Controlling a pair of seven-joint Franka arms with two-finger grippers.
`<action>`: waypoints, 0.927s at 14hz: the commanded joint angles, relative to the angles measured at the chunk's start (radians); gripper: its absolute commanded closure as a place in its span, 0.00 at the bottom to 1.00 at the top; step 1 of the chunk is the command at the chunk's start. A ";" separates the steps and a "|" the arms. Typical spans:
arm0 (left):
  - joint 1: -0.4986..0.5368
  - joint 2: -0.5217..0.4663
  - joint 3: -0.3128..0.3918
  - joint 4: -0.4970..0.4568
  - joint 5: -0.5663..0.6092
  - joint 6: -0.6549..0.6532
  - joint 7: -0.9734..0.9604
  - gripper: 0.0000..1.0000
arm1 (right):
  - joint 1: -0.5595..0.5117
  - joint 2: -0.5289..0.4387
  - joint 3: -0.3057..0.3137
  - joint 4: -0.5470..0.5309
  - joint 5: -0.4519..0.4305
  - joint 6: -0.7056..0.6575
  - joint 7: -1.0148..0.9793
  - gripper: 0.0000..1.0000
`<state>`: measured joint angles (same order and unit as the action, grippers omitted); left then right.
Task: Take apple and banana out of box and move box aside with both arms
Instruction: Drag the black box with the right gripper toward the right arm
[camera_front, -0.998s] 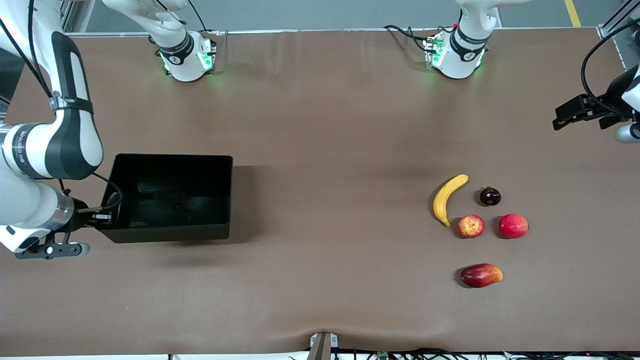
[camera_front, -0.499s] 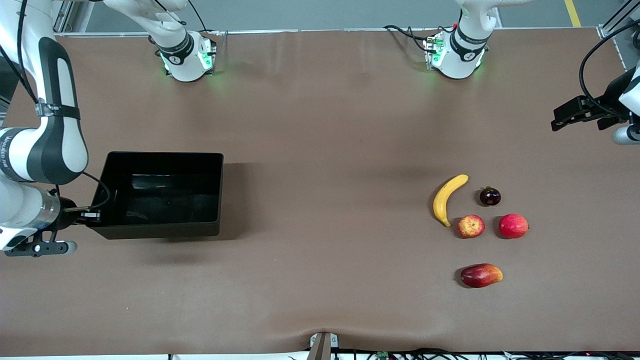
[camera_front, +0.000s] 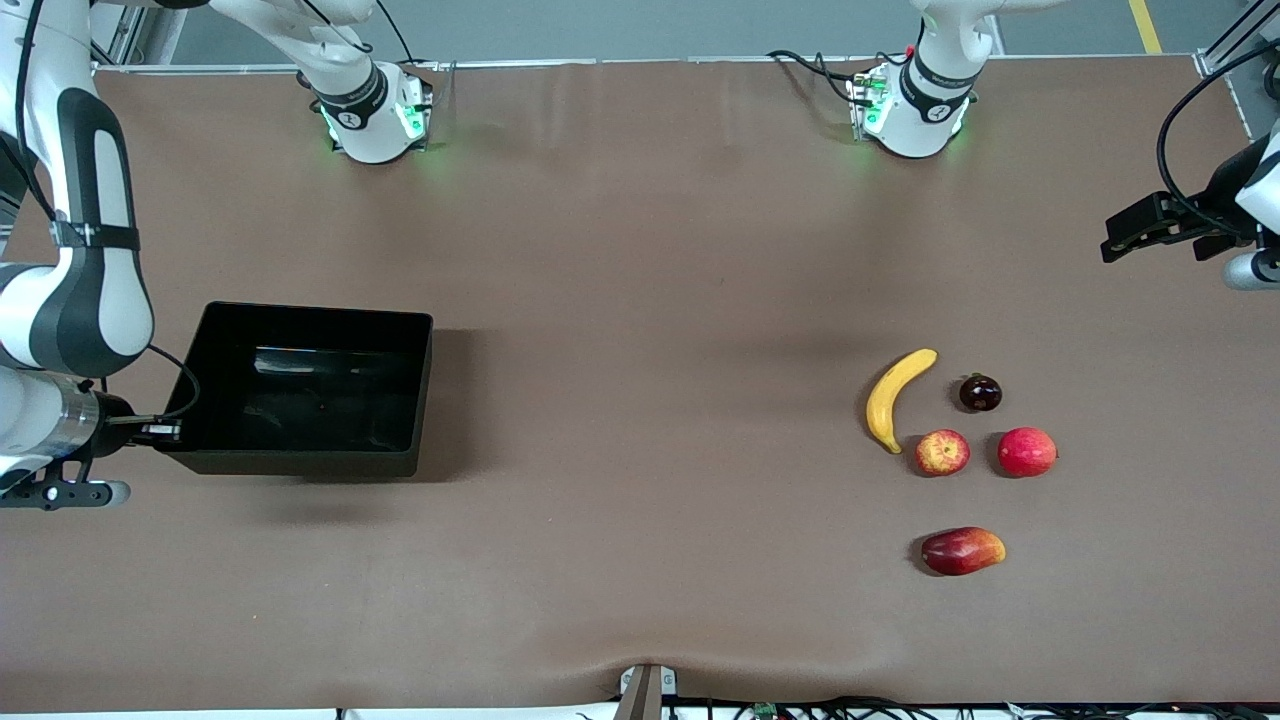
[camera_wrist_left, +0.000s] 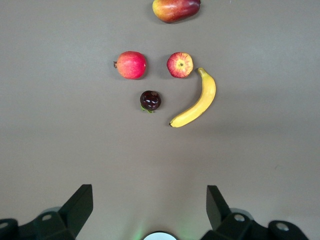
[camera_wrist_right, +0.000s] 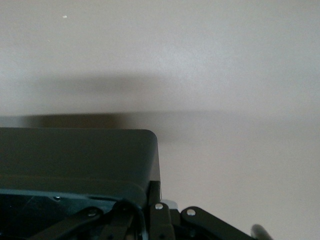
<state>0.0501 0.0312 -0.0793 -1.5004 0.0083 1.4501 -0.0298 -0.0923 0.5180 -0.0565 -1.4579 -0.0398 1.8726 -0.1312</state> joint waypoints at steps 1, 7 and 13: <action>-0.001 -0.001 0.000 0.002 -0.008 0.003 0.008 0.00 | -0.007 0.008 0.009 -0.012 0.031 -0.003 -0.030 1.00; -0.001 -0.001 0.000 0.000 -0.008 0.003 0.008 0.00 | -0.024 0.016 0.009 -0.070 0.031 0.088 -0.071 1.00; 0.005 -0.001 0.000 0.003 -0.005 0.003 0.011 0.00 | -0.067 0.030 0.009 -0.070 0.031 0.112 -0.145 1.00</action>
<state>0.0526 0.0312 -0.0794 -1.5006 0.0082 1.4501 -0.0297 -0.1290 0.5602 -0.0583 -1.5189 -0.0346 1.9783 -0.2306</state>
